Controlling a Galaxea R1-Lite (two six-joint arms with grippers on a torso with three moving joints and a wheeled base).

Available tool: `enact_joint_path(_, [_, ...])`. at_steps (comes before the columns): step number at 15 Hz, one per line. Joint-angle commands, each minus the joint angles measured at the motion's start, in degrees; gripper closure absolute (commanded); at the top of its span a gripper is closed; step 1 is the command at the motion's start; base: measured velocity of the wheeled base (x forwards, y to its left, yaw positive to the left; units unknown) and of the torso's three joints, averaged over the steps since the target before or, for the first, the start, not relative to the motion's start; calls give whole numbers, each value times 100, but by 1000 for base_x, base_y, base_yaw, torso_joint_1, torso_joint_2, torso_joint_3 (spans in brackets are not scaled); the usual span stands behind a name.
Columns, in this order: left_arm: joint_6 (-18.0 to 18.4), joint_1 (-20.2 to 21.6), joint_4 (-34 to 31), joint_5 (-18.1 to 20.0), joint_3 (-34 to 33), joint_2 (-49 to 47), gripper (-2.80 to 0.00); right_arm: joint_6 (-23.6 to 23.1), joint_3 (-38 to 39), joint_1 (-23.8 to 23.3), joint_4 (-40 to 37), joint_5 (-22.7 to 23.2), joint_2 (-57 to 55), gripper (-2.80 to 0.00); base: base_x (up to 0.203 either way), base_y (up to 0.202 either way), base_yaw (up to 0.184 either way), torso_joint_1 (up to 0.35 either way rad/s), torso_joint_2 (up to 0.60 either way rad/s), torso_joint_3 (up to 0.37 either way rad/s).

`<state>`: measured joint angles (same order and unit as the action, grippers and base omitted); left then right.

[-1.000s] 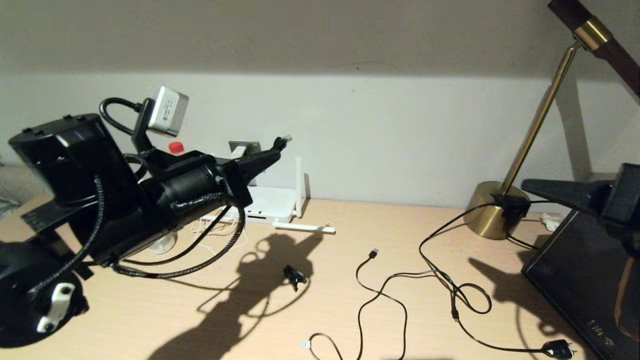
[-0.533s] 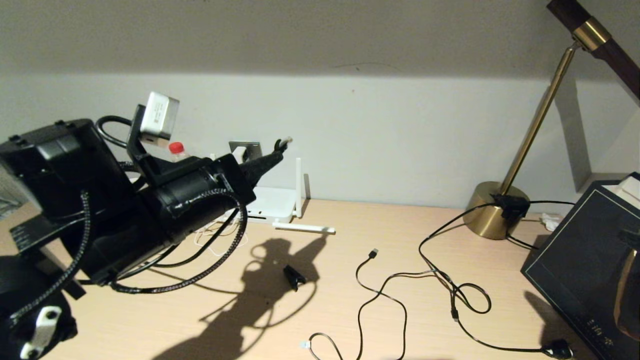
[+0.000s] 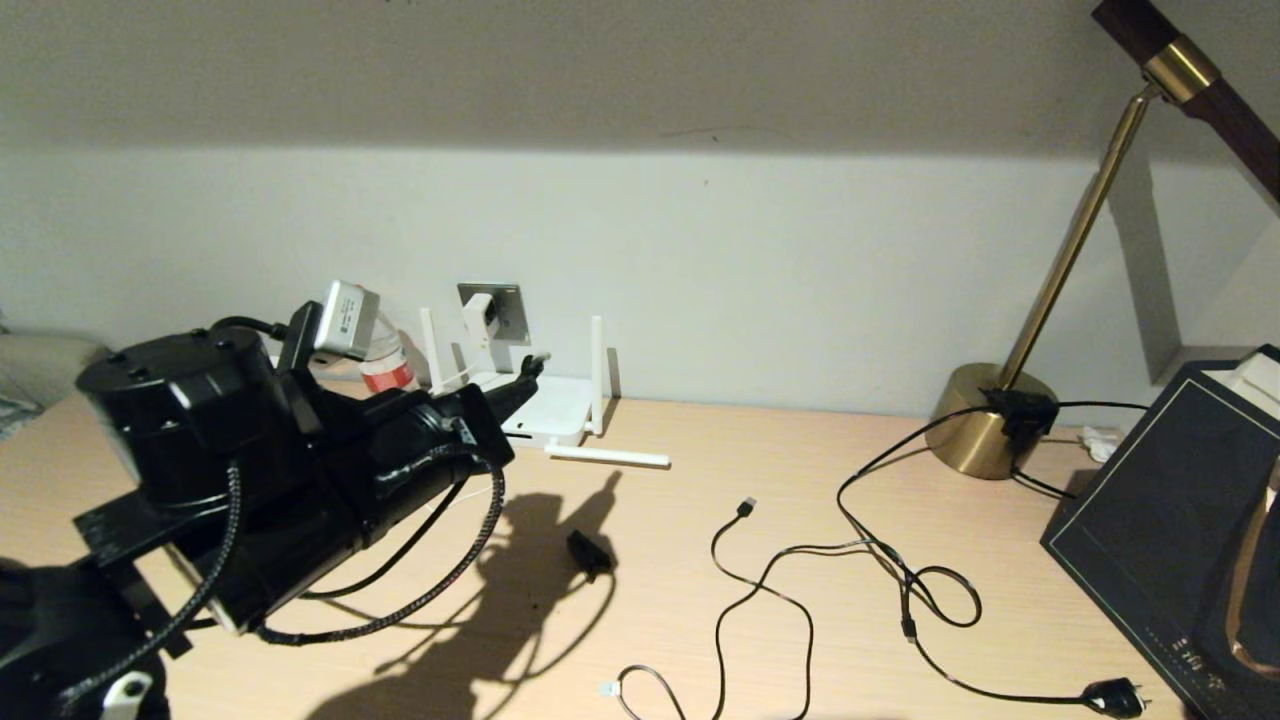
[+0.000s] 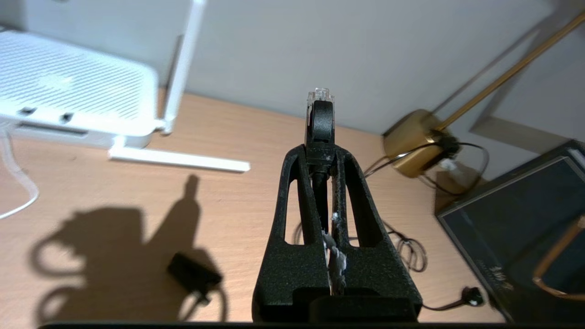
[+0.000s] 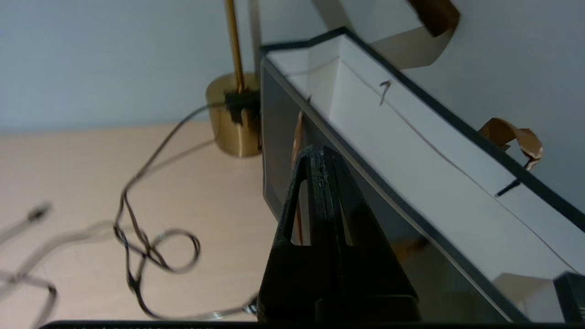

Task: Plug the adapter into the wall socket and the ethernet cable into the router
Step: Align cable and router interface

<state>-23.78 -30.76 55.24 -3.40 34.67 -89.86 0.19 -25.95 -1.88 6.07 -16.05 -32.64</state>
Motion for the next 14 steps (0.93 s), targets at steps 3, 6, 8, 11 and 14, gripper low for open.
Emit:
enact_joint_path(3, [92,-185,28,-214,-496,416,0,-558,1187,-194,-89,1733,1127,0,0,0,0,0,0,0])
enact_joint_path(6, [295,-185,15,-798,-543,263,0,-1080,2564,-185,-99,1853,1596,0,0,0,0,0,0,0])
enact_joint_path(8, [301,-259,25,-802,-639,32,0,-958,2813,-141,-125,2004,1781,0,0,0,0,0,0,0])
enact_joint_path(11, [443,-304,40,-843,-434,-281,0,-889,2799,310,-132,1995,2227,0,0,0,0,0,0,0])
enact_joint_path(14, [527,-306,94,-1159,-454,-595,0,-936,2799,253,-126,1987,3050,0,0,0,0,0,0,0])
